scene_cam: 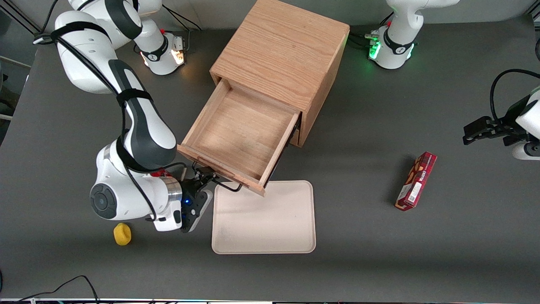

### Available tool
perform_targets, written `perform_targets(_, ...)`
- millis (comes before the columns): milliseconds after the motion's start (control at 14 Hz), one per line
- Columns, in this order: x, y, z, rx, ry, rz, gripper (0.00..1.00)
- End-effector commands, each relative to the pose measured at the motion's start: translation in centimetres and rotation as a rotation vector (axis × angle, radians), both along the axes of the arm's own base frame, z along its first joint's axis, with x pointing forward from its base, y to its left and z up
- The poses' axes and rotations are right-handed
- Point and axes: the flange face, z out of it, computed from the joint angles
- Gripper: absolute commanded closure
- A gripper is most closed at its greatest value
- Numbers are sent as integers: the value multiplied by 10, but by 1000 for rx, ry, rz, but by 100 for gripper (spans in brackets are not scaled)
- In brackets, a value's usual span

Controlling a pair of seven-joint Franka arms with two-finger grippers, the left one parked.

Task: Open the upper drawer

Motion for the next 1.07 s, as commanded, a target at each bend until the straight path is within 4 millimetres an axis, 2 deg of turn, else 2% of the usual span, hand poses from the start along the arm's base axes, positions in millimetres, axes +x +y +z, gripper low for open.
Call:
perform_targets(0,13,-11,6,-19,-49,7,0)
perform_targets(429,20,-23,9,-34,-89,2,0)
perform_targets(643,13,-16,30,-17,-89,16,0)
perform_targets(714,9,-13,48,-9,-100,25,0)
perform_targets(857,-4,-14,104,7,-139,39,0)
perform_targets(1000,-17,-20,150,5,-173,30,0)
